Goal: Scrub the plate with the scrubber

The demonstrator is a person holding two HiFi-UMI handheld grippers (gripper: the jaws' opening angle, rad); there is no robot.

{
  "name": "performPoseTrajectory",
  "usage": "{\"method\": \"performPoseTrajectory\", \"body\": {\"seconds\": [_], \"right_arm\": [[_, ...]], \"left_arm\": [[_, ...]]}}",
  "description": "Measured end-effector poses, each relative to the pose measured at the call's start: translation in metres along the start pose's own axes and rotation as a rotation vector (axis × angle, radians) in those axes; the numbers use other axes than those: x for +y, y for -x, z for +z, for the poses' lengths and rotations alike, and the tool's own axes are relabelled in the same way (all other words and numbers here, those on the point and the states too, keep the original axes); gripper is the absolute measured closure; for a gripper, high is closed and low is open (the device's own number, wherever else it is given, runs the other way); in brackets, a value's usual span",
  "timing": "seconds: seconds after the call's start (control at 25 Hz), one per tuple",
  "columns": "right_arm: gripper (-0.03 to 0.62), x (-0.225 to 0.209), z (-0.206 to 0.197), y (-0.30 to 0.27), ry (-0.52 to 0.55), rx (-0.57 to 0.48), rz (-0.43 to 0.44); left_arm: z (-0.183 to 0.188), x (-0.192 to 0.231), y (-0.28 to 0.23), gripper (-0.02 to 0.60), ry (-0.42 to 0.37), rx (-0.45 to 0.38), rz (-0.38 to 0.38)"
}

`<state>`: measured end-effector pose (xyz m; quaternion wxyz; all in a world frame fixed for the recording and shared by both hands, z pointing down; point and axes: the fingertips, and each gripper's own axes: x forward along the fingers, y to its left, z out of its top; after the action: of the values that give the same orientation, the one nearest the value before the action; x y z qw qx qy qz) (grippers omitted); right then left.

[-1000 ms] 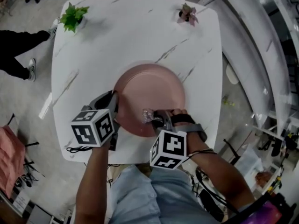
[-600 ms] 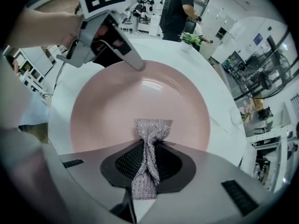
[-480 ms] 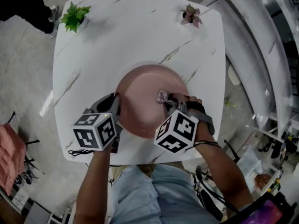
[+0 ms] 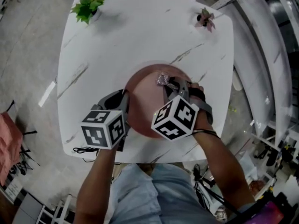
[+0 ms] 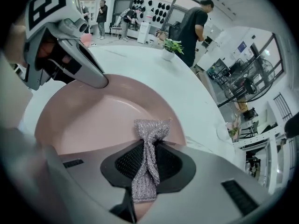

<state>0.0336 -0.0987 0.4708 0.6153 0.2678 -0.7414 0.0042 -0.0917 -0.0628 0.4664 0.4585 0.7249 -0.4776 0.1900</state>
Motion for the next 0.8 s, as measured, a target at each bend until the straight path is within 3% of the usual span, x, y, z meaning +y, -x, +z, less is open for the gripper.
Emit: {"method": "performPoseTrajectory", "body": {"seconds": [0.32,0.56,0.8], "right_arm": [[0.51,0.015,0.021,0.002,0.004,-0.055,0.01],[0.51,0.055,0.051,0.011,0.056,-0.135,0.091],[0.51,0.098,0.046,0.028,0.096,-0.181,0.17]], "left_arm": [[0.0,0.002,0.001,0.565,0.0,-0.005,0.0],[0.0,0.002,0.001,0.565,0.002,-0.007,-0.001],[0.0,0.002,0.0,0.565,0.002,-0.01,0.001]]}}
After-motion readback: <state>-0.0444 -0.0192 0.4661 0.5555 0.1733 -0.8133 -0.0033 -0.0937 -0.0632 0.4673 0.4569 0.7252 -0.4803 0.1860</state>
